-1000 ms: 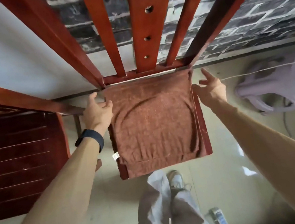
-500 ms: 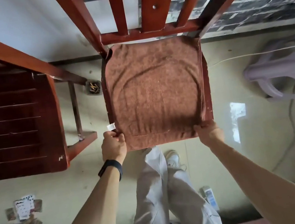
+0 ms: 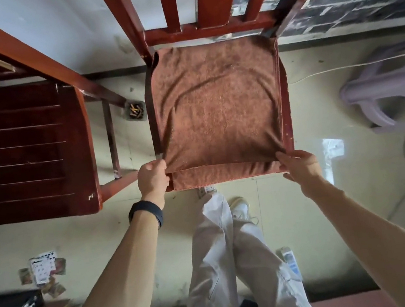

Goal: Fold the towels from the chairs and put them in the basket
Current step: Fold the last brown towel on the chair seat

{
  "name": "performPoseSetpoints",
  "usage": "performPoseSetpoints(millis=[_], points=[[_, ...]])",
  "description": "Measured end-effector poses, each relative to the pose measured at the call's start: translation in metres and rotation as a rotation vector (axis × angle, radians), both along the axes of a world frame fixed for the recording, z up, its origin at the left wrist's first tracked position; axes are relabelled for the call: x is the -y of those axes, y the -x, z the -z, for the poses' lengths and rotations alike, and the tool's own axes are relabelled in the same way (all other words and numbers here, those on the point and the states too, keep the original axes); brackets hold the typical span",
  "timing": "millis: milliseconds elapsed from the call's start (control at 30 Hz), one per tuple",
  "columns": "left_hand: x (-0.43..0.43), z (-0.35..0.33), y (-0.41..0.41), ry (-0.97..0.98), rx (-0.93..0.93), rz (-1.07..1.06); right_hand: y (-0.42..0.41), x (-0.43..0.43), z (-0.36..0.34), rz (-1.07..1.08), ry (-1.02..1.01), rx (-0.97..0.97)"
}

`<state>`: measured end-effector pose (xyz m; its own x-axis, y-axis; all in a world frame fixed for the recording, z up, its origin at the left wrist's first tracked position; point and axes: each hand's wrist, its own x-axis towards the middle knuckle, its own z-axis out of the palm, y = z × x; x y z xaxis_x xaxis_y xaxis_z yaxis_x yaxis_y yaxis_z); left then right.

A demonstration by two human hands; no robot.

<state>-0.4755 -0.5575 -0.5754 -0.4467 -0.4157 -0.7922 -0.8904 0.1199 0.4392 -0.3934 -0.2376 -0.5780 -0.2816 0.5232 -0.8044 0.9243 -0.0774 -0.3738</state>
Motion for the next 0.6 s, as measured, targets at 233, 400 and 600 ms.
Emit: performPoseSetpoints(millis=[233, 400, 600], points=[[0.002, -0.016, -0.022, -0.061, 0.121, -0.154, -0.022, -0.009, -0.012, 0.031, -0.013, -0.001], [0.001, 0.014, -0.057, 0.060, 0.204, 0.003, -0.037, -0.005, 0.016, -0.077, -0.102, 0.086], [-0.007, 0.032, -0.060, -0.050, 0.206, -0.094, -0.026, 0.010, 0.030, -0.145, -0.227, 0.108]])
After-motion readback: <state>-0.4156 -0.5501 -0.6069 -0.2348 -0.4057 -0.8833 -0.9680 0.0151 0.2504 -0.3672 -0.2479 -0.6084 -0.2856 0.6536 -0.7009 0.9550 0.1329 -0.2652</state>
